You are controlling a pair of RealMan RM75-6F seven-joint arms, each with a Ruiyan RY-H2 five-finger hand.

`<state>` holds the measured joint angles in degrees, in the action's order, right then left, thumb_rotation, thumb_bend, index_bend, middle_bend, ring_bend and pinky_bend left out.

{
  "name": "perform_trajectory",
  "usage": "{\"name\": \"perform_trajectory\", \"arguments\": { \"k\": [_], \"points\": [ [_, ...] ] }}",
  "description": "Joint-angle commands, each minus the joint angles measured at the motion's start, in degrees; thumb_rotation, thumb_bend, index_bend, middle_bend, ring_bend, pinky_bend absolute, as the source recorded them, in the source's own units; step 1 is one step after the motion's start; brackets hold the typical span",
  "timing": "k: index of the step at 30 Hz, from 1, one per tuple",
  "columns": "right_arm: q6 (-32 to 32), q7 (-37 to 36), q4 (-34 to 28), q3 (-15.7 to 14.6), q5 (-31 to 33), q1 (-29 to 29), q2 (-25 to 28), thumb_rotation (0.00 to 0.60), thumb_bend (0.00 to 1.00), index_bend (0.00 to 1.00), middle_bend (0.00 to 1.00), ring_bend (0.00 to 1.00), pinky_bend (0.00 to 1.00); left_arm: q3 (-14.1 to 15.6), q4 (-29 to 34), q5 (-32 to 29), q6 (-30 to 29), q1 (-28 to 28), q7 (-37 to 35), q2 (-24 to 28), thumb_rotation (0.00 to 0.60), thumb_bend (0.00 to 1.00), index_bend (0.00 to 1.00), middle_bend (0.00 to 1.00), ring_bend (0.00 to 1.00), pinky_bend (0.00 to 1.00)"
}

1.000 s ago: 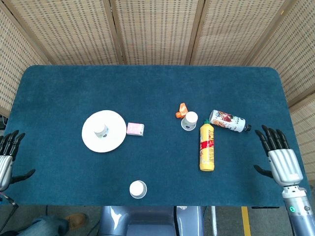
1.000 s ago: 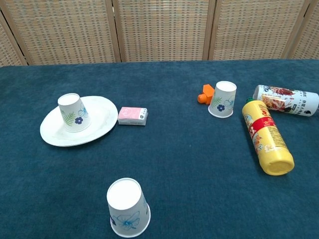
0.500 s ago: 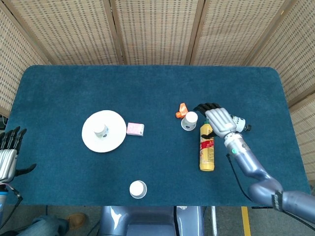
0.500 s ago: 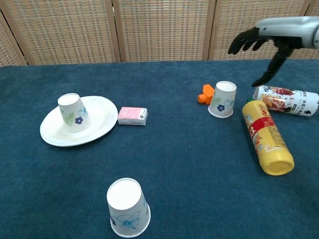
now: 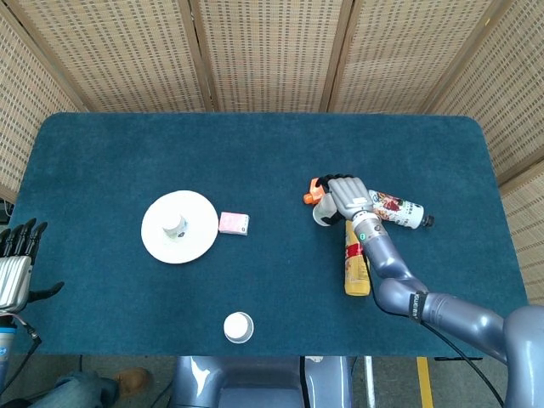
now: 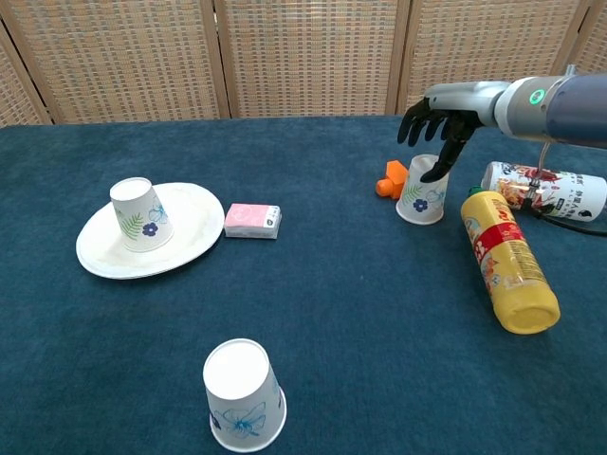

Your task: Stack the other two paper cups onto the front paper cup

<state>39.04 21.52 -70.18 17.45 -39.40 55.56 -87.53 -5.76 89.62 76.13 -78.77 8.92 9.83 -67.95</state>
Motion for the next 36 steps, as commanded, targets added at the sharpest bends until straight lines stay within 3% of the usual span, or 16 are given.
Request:
{"name": "perform_trajectory", "arguments": {
  "k": [1, 6, 11, 14, 17, 26, 30, 36],
  "points": [
    [-0.6, -0.1, 1.7, -0.5, 1.2, 0.9, -1.2, 0.600, 0.35, 0.31, 0.35, 0.29, 0.28, 0.0, 0.0, 0.0, 0.0, 0.0, 0.0, 0.0, 0.600, 0.00, 0.00, 0.00, 0.00, 0.00],
    [-0.5, -0.3, 4.3, -0.9, 2.9, 1.7, -2.7, 0.600, 0.37, 0.35, 0.39, 0.35, 0.30, 0.0, 0.1, 0.1, -0.2, 0.0, -0.4, 0.2, 0.600, 0.00, 0.00, 0.00, 0.00, 0.00],
    [-0.1, -1.2, 5.1, -1.2, 3.1, 1.6, -3.0, 0.600, 0.44, 0.44, 0.50, 0.47, 0.46, 0.1, 0.1, 0.0, -0.1, 0.0, -0.6, 0.3, 0.600, 0.00, 0.00, 0.00, 0.00, 0.00],
    [0.7, -3.0, 4.4, -0.7, 1.2, 1.1, -2.7, 0.600, 0.46, 0.46, 0.51, 0.49, 0.49, 0.2, 0.2, 0.0, -0.1, 0.0, -0.5, 0.3, 0.600, 0.00, 0.00, 0.00, 0.00, 0.00],
    [2.6, -7.3, -1.9, 0.5, -4.8, -0.7, 0.4, 0.600, 0.46, 0.46, 0.52, 0.50, 0.49, 0.2, 0.5, 0.1, -0.3, 0.0, -0.5, 0.4, 0.600, 0.00, 0.00, 0.00, 0.00, 0.00],
    [7.0, -13.7, -22.2, 0.3, -19.5, -5.7, 11.4, 0.600, 0.47, 0.47, 0.52, 0.50, 0.49, 0.8, 1.0, 0.9, -0.1, 0.1, -0.4, 0.4, 0.600, 0.00, 0.00, 0.00, 0.00, 0.00],
    [10.3, -14.3, -34.9, -3.2, -31.3, -9.3, 17.3, 0.600, 0.48, 0.47, 0.52, 0.51, 0.48, 1.4, 1.9, 2.8, -1.4, -0.3, -0.6, 0.8, 0.600, 0.00, 0.00, 0.00, 0.00, 0.00],
    [9.9, -14.5, -42.5, -7.7, -42.3, -10.2, 20.2, 0.600, 0.48, 0.48, 0.53, 0.51, 0.49, 2.3, 2.8, 5.1, -2.9, -0.9, -1.4, 1.5, 0.600, 0.00, 0.00, 0.00, 0.00, 0.00]
  ]
}}
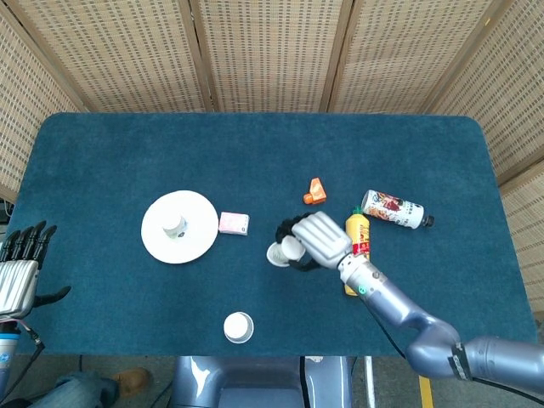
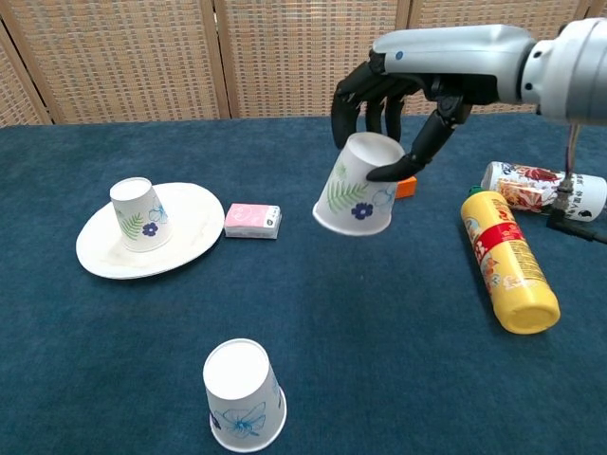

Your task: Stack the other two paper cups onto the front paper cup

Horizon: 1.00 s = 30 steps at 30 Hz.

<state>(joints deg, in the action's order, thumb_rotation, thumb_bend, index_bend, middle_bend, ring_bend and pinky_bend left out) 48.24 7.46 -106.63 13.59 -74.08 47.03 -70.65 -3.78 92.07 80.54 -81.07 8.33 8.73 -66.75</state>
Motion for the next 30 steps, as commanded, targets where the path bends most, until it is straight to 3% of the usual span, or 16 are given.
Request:
{"name": "perform_trajectory", "arguments": {
  "k": [1, 6, 11, 19, 30],
  "points": [
    [0.7, 0.1, -6.6, -4.4, -8.7, -1.6, 3.3, 0.600, 0.48, 0.48, 0.53, 0.51, 0.49, 0.5, 0.5, 1.1, -0.8, -0.4, -0.5, 0.4, 0.600, 0.00, 0.00, 0.00, 0.00, 0.00],
    [-0.2, 5.2, -8.4, -5.9, -12.3, 0.0, -0.2, 0.600, 0.48, 0.49, 0.54, 0.52, 0.49, 0.8, 0.9, 1.9, -1.5, -0.9, -1.7, 1.1, 0.600, 0.00, 0.00, 0.00, 0.00, 0.00],
    [-1.8, 9.9, -9.1, -5.8, -11.4, 1.8, -3.3, 0.600, 0.49, 0.50, 0.55, 0.53, 0.49, 0.9, 0.9, 2.0, -1.4, -0.9, -2.2, 1.3, 0.600, 0.00, 0.00, 0.00, 0.00, 0.00],
    [-5.1, 18.8, -7.3, -5.1, -2.6, 5.8, -9.9, 0.600, 0.49, 0.50, 0.55, 0.53, 0.49, 0.5, 0.5, 0.6, 0.4, -0.2, -2.7, 1.4, 0.600, 0.00, 0.00, 0.00, 0.00, 0.00],
    [-3.7, 26.3, -9.3, -3.5, 8.3, 10.0, -13.0, 0.600, 0.48, 0.50, 0.55, 0.54, 0.49, 0.3, 0.0, 0.0, 1.2, 0.1, -2.4, 1.0, 0.600, 0.00, 0.00, 0.00, 0.00, 0.00]
  ]
}}
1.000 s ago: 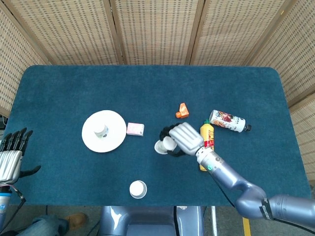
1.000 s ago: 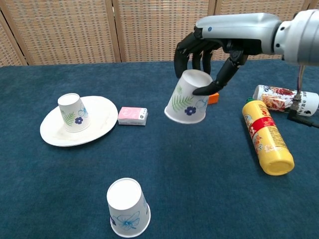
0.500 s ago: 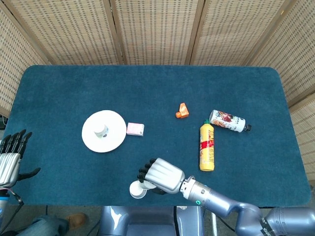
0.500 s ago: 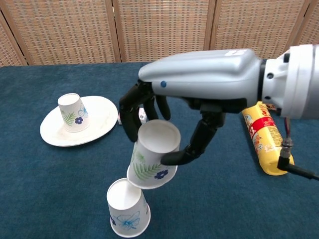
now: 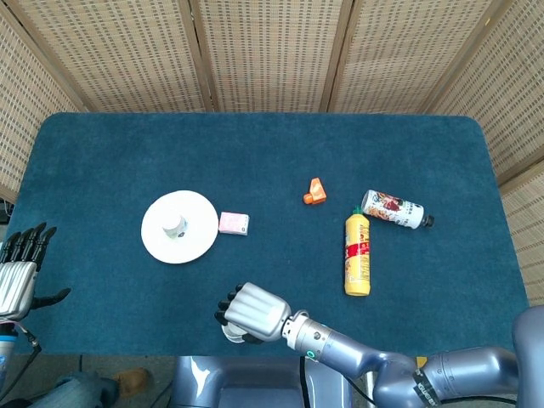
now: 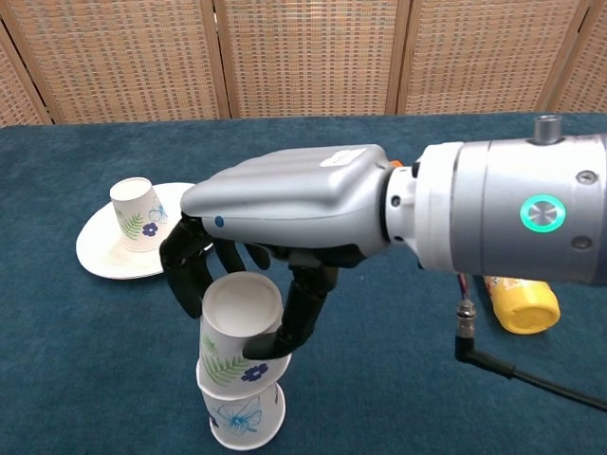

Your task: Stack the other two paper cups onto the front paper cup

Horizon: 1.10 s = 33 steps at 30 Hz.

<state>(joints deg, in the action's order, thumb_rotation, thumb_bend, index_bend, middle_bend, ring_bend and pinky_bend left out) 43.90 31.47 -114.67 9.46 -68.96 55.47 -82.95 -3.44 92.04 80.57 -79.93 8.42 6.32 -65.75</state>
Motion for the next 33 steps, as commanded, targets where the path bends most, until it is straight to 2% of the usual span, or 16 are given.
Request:
{"name": "perform_trajectory", "arguments": {
  "k": [1, 12, 14, 15, 17, 18, 19, 21, 22, 26, 33],
  "points": [
    [0.9, 3.0, -1.6, 0.6, 4.1, 1.9, -0.7, 0.600, 0.48, 0.50, 0.55, 0.54, 0.49, 0.0, 0.1, 0.1, 0.0, 0.0, 0.0, 0.0, 0.600, 0.00, 0.00, 0.00, 0.00, 0.00],
    [4.4, 6.4, -2.8, -0.5, 9.5, 4.4, -1.4, 0.600, 0.47, 0.50, 0.55, 0.54, 0.49, 0.2, 0.4, 0.3, -0.3, -0.1, 0.1, 0.2, 0.600, 0.00, 0.00, 0.00, 0.00, 0.00],
    [4.3, 5.9, -2.9, -0.8, 10.1, 4.6, -1.3, 0.600, 0.43, 0.48, 0.54, 0.54, 0.49, 0.2, 0.4, 0.3, -0.2, -0.1, 0.2, 0.1, 0.600, 0.00, 0.00, 0.00, 0.00, 0.00],
    [3.9, 5.3, -3.1, -1.0, 10.4, 4.8, -1.1, 0.600, 0.37, 0.44, 0.51, 0.52, 0.49, 0.2, 0.4, 0.3, -0.2, -0.1, 0.2, 0.1, 0.600, 0.00, 0.00, 0.00, 0.00, 0.00],
    [2.9, 5.0, -3.2, -1.5, 11.2, 5.3, -0.5, 0.600, 0.19, 0.30, 0.41, 0.44, 0.46, 0.2, 0.4, 0.3, -0.2, -0.1, 0.3, 0.1, 0.600, 0.00, 0.00, 0.00, 0.00, 0.00],
    [2.5, 5.0, -3.2, -1.7, 11.4, 5.6, -0.2, 0.600, 0.08, 0.18, 0.32, 0.36, 0.42, 0.2, 0.4, 0.3, -0.2, -0.1, 0.3, 0.1, 0.600, 0.00, 0.00, 0.00, 0.00, 0.00],
    [2.2, 5.3, -3.1, -2.0, 11.4, 6.0, 0.2, 0.600, 0.02, 0.08, 0.21, 0.27, 0.37, 0.2, 0.4, 0.3, -0.2, -0.1, 0.3, 0.1, 0.600, 0.00, 0.00, 0.00, 0.00, 0.00],
    [2.6, 5.9, -2.6, -2.3, 10.8, 6.3, 0.4, 0.600, 0.00, 0.00, 0.08, 0.13, 0.29, 0.2, 0.4, 0.3, -0.2, -0.1, 0.2, 0.1, 0.600, 0.00, 0.00, 0.00, 0.00, 0.00],
    [3.1, 5.7, -2.3, -2.5, 10.2, 6.2, 0.3, 0.600, 0.00, 0.00, 0.04, 0.08, 0.24, 0.2, 0.4, 0.3, -0.3, -0.1, 0.2, 0.1, 0.600, 0.00, 0.00, 0.00, 0.00, 0.00],
    [4.4, 4.1, -1.6, -3.1, 8.9, 5.2, 0.9, 0.600, 0.00, 0.00, 0.00, 0.01, 0.13, 0.2, 0.2, 0.4, -0.6, -0.2, 0.1, 0.0, 0.600, 0.00, 0.00, 0.00, 0.00, 0.00],
    [6.7, 1.5, 0.2, -4.4, 3.9, 2.7, 4.8, 0.600, 0.00, 0.00, 0.00, 0.01, 0.13, 0.1, 0.1, 0.2, -0.4, -0.1, 0.3, -0.1, 0.600, 0.00, 0.00, 0.00, 0.00, 0.00]
  ]
}}
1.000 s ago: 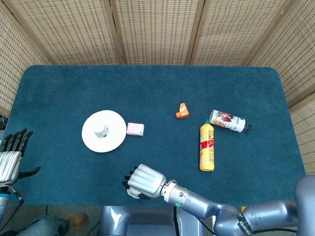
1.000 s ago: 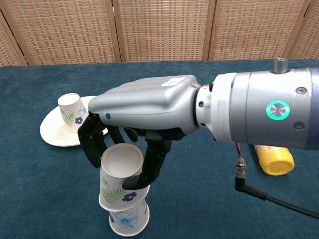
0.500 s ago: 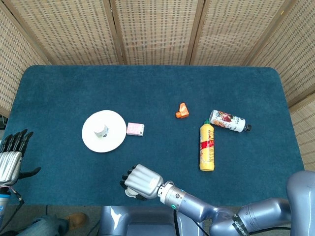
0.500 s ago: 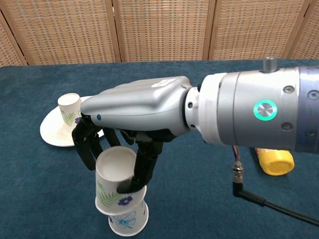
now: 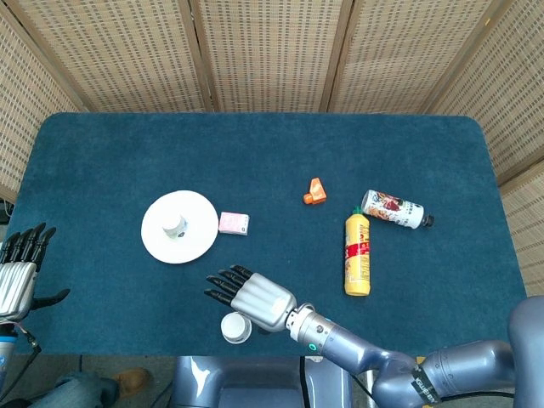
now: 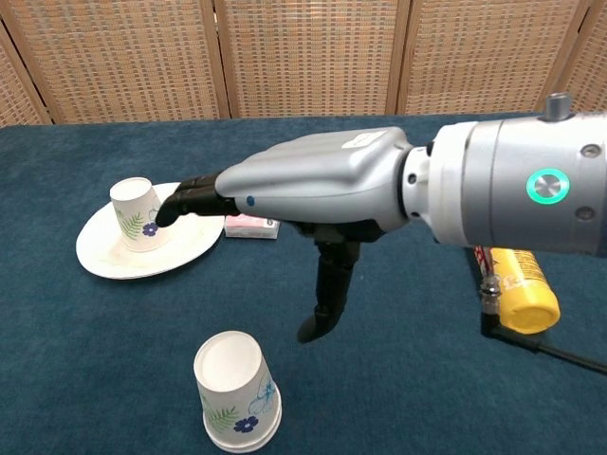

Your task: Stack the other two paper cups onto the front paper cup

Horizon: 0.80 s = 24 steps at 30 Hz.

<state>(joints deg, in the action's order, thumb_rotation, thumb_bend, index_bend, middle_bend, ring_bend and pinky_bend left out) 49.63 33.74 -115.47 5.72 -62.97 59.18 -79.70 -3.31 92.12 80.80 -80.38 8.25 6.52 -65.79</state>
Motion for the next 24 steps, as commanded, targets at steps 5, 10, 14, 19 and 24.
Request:
{"name": "perform_trajectory", "arguments": {
  "k": [5, 10, 14, 19, 24],
  "points": [
    [6.8, -0.8, 11.8, -6.3, -17.4, -5.4, 6.3, 0.600, 0.00, 0.00, 0.01, 0.01, 0.11, -0.2, -0.6, -0.2, -1.0, -0.2, 1.9, -1.0, 0.600, 0.00, 0.00, 0.00, 0.00, 0.00],
    [16.0, -11.2, 25.8, -9.8, -29.7, -10.4, 7.7, 0.600, 0.00, 0.00, 0.03, 0.01, 0.09, -0.6, -0.8, -1.1, -0.4, 0.0, 2.2, -1.3, 0.600, 0.00, 0.00, 0.00, 0.00, 0.00],
    [26.4, -22.7, 40.9, -11.5, -33.2, -17.0, 7.7, 0.600, 0.00, 0.00, 0.04, 0.02, 0.09, -1.8, -1.1, -2.0, 0.9, 1.4, 2.9, -1.3, 0.600, 0.00, 0.00, 0.00, 0.00, 0.00],
    [30.4, -32.7, 40.6, -11.2, -22.5, -28.6, 7.7, 0.600, 0.00, 0.00, 0.00, 0.01, 0.00, -5.3, -0.2, -5.9, 7.9, 6.7, 5.0, 0.1, 0.600, 0.00, 0.00, 0.00, 0.00, 0.00],
    [33.6, -29.7, 31.5, -12.4, -18.6, -35.7, 9.8, 0.600, 0.00, 0.00, 0.00, 0.00, 0.00, -9.0, 0.7, -11.3, 19.0, 14.5, 6.6, 1.8, 0.600, 0.00, 0.00, 0.00, 0.00, 0.00]
  ]
}}
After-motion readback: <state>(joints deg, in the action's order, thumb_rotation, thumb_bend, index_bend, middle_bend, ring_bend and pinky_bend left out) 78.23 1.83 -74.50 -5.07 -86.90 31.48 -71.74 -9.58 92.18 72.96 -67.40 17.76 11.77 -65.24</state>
